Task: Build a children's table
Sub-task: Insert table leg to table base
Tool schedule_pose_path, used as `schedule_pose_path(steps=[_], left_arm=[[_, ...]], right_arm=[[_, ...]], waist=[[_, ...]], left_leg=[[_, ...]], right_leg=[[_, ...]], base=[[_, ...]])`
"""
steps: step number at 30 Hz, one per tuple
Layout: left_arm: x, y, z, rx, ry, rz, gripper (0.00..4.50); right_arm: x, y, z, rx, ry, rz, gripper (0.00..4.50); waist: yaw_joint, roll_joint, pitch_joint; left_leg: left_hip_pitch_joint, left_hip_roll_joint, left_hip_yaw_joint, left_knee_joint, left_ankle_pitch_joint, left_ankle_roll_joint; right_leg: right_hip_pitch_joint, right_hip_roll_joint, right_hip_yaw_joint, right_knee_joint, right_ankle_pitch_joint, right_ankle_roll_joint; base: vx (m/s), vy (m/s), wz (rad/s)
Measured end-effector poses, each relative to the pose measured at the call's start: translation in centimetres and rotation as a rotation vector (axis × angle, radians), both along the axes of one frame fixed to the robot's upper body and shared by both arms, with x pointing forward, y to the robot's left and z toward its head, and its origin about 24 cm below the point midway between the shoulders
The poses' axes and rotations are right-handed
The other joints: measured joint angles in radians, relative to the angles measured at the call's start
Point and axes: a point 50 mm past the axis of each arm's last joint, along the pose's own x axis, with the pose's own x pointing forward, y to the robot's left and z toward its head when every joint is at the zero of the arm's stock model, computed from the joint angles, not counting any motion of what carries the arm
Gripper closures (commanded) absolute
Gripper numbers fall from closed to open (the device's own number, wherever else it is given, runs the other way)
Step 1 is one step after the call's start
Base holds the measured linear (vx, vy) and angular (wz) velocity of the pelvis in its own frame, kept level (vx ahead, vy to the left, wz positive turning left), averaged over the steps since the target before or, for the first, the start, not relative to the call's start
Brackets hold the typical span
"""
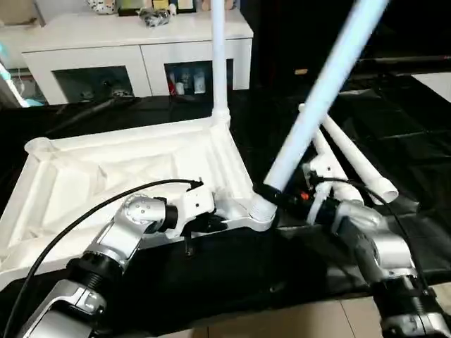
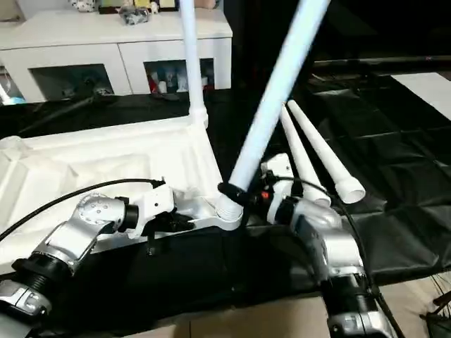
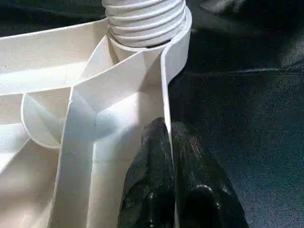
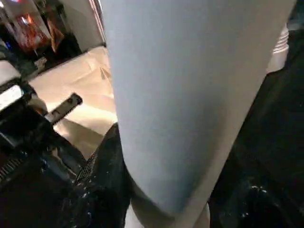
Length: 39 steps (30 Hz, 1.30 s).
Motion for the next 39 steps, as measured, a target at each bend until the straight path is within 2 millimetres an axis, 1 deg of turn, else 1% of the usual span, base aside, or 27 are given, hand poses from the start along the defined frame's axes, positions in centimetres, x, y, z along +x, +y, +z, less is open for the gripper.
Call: schedule_pose_path(steps=[4, 10, 12, 19, 24, 27, 28, 29, 32, 33, 34, 35, 36, 37, 39], left_arm=[[0.0, 0.0, 0.0, 0.0, 0.0, -0.001, 4.5], [0.0, 0.1, 0.0, 0.003, 0.003, 0.006, 4.5], [0.0, 0.1, 0.0, 0.003, 0.002, 0.008, 4.5], [0.0, 0.2, -0.1, 0.011, 0.004, 0.011, 4.5], [-0.1, 0.2, -0.3, 0.008, 0.002, 0.021, 4.5], [-0.2, 0.1, -0.4, 0.005, -0.008, 0.032, 4.5], [-0.2, 0.0, -0.4, 0.004, -0.01, 0.034, 4.05], [-0.1, 0.0, -0.4, 0.003, -0.011, 0.036, 3.93], [-0.2, -0.5, -0.6, 0.0, -0.009, 0.04, 3.93], [-0.1, -0.6, -0.6, -0.001, -0.009, 0.04, 3.59], [0.0, -0.6, -0.5, -0.001, -0.009, 0.039, 3.5], [0.0, -0.7, -0.5, -0.002, -0.01, 0.037, 3.52], [0.1, -0.8, -0.4, 0.0, -0.012, 0.032, 3.35], [0.1, -0.9, -0.4, 0.004, -0.011, 0.027, 3.35], [0.3, -0.9, -0.4, 0.012, -0.011, 0.02, 3.2]], right_arm=[[-0.2, 0.5, 0.5, -0.067, -0.042, 0.025, 2.66], [-0.1, 1.2, 0.7, -0.127, -0.056, 0.051, 2.66], [0.2, 1.5, 0.9, -0.162, -0.054, 0.071, 2.66], [0.4, 1.5, 0.8, -0.186, -0.008, 0.086, 2.66], [0.4, 1.5, 0.6, -0.182, -0.001, 0.081, 2.66], [0.4, 1.5, 0.4, -0.171, 0.0, 0.066, 2.66], [0.4, 1.5, 0.4, -0.169, 0.0, 0.062, 2.66], [0.4, 1.5, 0.4, -0.166, 0.0, 0.058, 2.66], [0.4, 1.6, 0.3, -0.158, -0.004, 0.048, 2.66], [0.4, 1.8, 0.3, -0.154, -0.006, 0.048, 2.66], [0.4, 1.8, 0.3, -0.152, -0.007, 0.049, 2.66], [0.4, 1.8, 0.3, -0.151, -0.008, 0.049, 2.66], [0.4, 1.9, 0.4, -0.148, -0.009, 0.05, 2.66], [0.4, 2.0, 0.4, -0.144, -0.009, 0.052, 2.66], [0.4, 2.1, 0.4, -0.139, -0.009, 0.055, 2.66]], waist=[[0.0, -0.001, 0.0], [-0.001, -0.005, 0.0], [-0.002, -0.008, 0.0], [-0.003, -0.02, -0.006], [-0.003, -0.022, -0.008], [-0.004, -0.021, -0.009], [-0.004, -0.021, -0.008], [-0.005, -0.021, -0.008], [-0.006, -0.02, -0.007], [-0.007, -0.019, -0.007], [-0.008, -0.018, -0.007], [-0.009, -0.017, -0.007], [-0.012, -0.017, -0.007], [-0.015, -0.017, -0.007], [-0.022, -0.016, -0.007]], left_leg=[[0.0, 0.0, 0.0, -0.002, 0.0, 0.0], [0.0, 0.0, 0.0, -0.002, 0.0, 0.0], [0.0, 0.0, 0.0, -0.002, 0.0, 0.0], [0.0, 0.0, 0.0, -0.002, 0.0, 0.0], [0.001, 0.0, 0.0, -0.002, 0.0, 0.0], [0.001, 0.0, 0.0, -0.002, 0.0, 0.0], [0.001, -0.001, 0.0, -0.002, 0.0, 0.0], [0.001, -0.001, 0.0, -0.002, 0.0, 0.0], [0.0, -0.001, -0.001, -0.002, 0.0, 0.0], [0.0, -0.001, -0.001, -0.002, 0.0, 0.0], [0.0, -0.001, -0.001, -0.002, 0.0, 0.0], [0.0, -0.001, -0.001, -0.002, 0.0, 0.0], [0.0, -0.001, -0.002, -0.002, 0.0, 0.0], [0.0, -0.001, -0.002, -0.002, 0.0, 0.0], [-0.001, -0.001, -0.002, -0.002, 0.0, 0.0]], right_leg=[[0.0, 0.0, 0.0, 0.0, -0.001, 0.001], [0.0, 0.0, 0.0, -0.001, -0.001, 0.001], [0.0, 0.0, 0.0, -0.001, -0.001, 0.001], [-0.001, 0.0, 0.0, -0.001, -0.001, 0.001], [-0.001, 0.0, 0.0, -0.001, -0.001, 0.002], [0.0, 0.0, 0.0, -0.002, -0.002, 0.003], [0.0, 0.0, 0.0, -0.002, -0.002, 0.003], [0.0, 0.0, 0.0, -0.002, -0.002, 0.003], [-0.001, 0.0, 0.0, -0.003, -0.002, 0.003], [-0.001, 0.0, 0.0, -0.003, -0.002, 0.003], [-0.001, 0.0, -0.001, -0.003, -0.002, 0.003], [-0.001, 0.0, -0.001, -0.003, -0.002, 0.003], [-0.001, 0.0, -0.001, -0.003, -0.002, 0.003], [-0.002, 0.0, -0.002, -0.003, -0.002, 0.003], [-0.002, 0.0, -0.002, -0.003, -0.002, 0.003]], base=[[0.0, 0.0, 0.0], [0.0, 0.0, 0.0], [0.0, 0.0, 0.0], [0.0, 0.0, 0.0], [0.0, 0.0, 0.0], [0.0, 0.0, 0.0], [0.0, 0.0, 0.0], [0.0, 0.0, 0.0], [0.0, 0.0, 0.0], [0.0, 0.0, 0.0], [0.0, 0.0, 0.0], [0.0, 0.0, 0.0], [0.0, 0.0, 0.0], [0.0, 0.0, 0.0], [0.0, 0.0, 0.0]])
